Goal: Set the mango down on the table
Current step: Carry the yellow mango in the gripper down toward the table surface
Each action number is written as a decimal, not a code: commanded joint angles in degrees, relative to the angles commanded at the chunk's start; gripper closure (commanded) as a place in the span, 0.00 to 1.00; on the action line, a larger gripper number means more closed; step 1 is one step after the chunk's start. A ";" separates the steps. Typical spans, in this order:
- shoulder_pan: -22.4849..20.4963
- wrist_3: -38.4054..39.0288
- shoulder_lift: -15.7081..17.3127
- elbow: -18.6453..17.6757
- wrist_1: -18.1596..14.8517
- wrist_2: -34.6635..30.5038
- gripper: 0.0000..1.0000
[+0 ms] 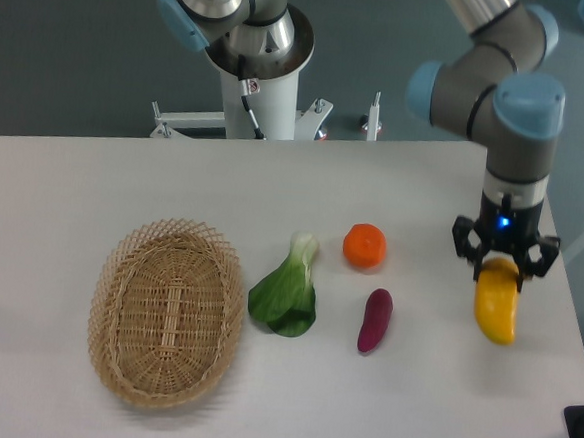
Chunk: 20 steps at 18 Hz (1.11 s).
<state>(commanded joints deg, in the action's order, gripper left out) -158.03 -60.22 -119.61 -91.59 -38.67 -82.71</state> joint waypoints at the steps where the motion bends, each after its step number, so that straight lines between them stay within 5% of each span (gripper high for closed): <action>1: 0.52 1.75 -0.79 0.35 0.09 0.00 0.48; 8: 3.34 6.78 -4.22 -0.69 0.00 -0.17 0.48; 16: 3.87 6.25 -4.23 -1.58 0.09 -0.53 0.44; 17: 3.87 6.25 -4.31 -1.49 0.09 -1.40 0.42; 20: 3.87 6.16 -4.31 -1.14 0.09 -2.81 0.12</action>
<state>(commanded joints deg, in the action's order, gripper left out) -154.16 -54.05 -123.93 -92.73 -38.58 -85.52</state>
